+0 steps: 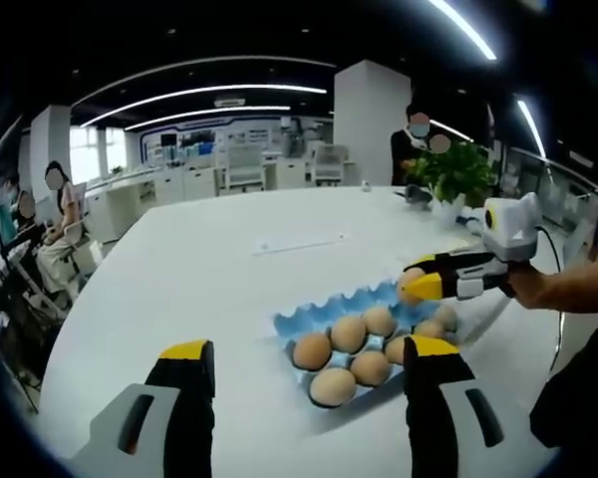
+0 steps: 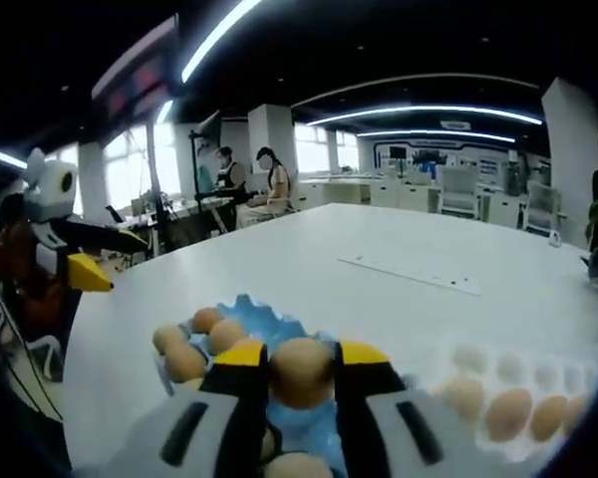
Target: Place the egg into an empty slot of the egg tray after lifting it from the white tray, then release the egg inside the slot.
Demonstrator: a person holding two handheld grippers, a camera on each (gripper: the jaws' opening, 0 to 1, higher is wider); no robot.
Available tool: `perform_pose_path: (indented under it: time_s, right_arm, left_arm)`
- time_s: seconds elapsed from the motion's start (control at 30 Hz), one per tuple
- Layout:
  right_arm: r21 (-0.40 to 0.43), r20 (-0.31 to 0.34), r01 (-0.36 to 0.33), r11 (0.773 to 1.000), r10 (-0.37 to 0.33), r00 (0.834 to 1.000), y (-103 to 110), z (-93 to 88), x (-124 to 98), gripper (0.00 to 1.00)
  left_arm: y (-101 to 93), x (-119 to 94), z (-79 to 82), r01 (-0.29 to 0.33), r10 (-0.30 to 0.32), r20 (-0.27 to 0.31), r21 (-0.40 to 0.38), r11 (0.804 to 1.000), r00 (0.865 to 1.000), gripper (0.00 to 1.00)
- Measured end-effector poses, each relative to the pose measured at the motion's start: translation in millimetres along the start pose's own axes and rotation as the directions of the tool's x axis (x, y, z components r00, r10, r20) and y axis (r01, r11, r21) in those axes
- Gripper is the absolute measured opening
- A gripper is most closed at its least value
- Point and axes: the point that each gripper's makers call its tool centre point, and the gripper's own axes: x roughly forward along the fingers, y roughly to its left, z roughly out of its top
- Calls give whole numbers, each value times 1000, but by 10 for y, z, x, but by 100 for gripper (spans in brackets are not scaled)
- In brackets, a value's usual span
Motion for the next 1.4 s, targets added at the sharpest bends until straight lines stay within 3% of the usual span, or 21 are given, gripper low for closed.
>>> perform_pose_path:
  time_s: [1.07,1.4]
  right_arm:
    - [27,-72,-16,1000,18,997,54,-307,132,25]
    - [34,-63,-24,999,26,998,53,-300,123,27]
  left_arm:
    - [11,4,-3,-2,2,-4,-1,1000,1000,78]
    - [1,-12,-7,0,0,-6,4,1000,1000,78]
